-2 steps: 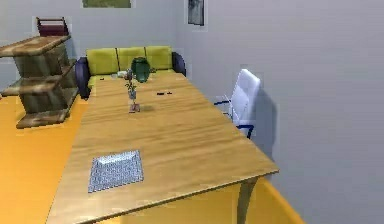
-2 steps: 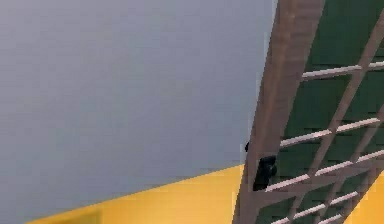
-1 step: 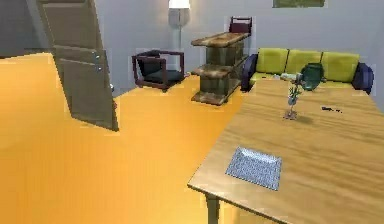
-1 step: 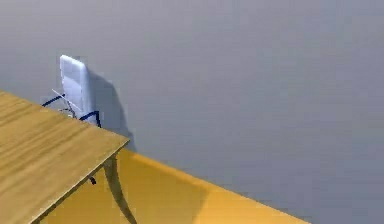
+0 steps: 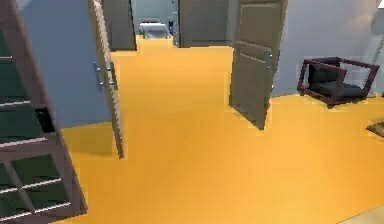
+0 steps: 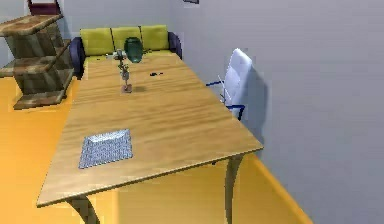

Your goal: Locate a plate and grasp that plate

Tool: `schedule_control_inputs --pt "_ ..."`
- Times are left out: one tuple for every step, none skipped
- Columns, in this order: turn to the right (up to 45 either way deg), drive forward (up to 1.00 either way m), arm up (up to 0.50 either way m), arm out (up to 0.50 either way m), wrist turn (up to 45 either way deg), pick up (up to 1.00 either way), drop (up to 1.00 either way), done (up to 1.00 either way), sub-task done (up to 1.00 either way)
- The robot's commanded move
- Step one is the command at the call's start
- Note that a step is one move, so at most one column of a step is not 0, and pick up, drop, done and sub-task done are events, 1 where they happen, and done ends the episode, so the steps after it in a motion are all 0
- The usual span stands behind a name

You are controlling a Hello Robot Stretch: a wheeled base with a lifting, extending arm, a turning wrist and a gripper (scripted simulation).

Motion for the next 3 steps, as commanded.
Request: schedule_control_inputs --pt "-21.0 0.0 0.0 0.0 0.0 0.0 0.0 0.0 0.0" --pt "0.0 0.0 0.5 0.0 0.0 0.0 0.0 0.0 0.0" --pt "0.0 0.0 0.38 0.0 0.0 0.0 0.0 0.0 0.0"
